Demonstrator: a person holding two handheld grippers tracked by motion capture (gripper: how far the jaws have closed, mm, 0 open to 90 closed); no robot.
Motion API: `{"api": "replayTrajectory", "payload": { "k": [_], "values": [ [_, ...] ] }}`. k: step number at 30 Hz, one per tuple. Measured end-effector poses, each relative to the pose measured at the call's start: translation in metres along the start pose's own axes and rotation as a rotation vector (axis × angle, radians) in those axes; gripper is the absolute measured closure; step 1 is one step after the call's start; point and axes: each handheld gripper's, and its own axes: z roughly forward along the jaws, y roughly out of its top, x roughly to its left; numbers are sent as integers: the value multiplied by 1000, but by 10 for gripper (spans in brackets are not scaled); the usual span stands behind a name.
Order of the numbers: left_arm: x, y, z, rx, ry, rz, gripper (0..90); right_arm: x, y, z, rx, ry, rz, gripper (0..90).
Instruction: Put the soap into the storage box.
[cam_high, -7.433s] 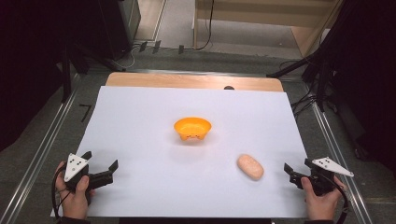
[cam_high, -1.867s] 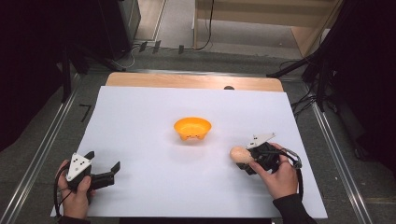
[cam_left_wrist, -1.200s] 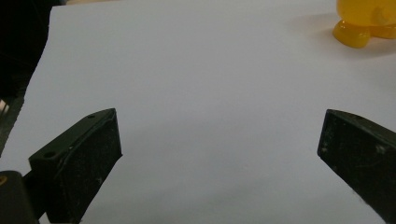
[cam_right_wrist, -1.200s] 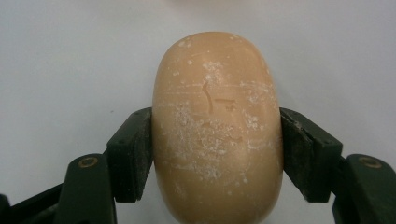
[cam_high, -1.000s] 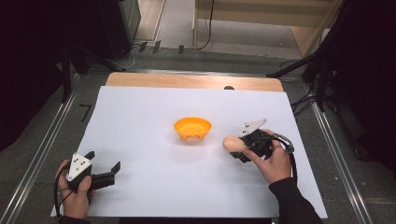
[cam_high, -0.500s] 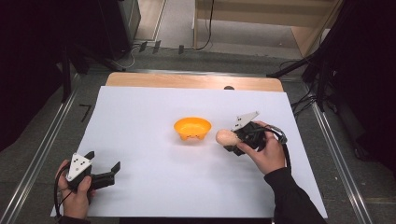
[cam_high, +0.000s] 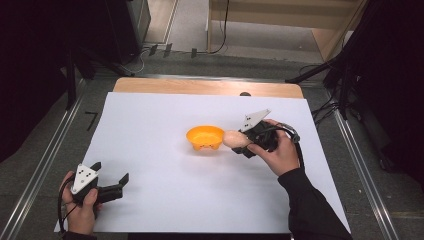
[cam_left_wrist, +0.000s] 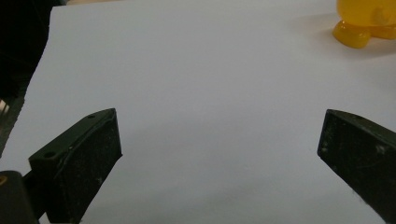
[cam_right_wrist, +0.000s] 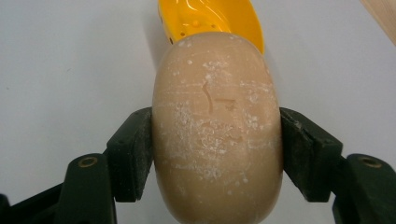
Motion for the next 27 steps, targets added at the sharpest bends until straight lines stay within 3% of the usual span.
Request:
{"api": "replayTrajectory", "payload": {
  "k": [12, 27],
  "values": [
    [0, 0, 0, -3, -3, 1, 0, -6, 26, 15, -19, 46, -76, 332],
    [0, 0, -1, -4, -4, 3, 0, -12, 48, 34, -17, 73, -110, 331]
  ]
}}
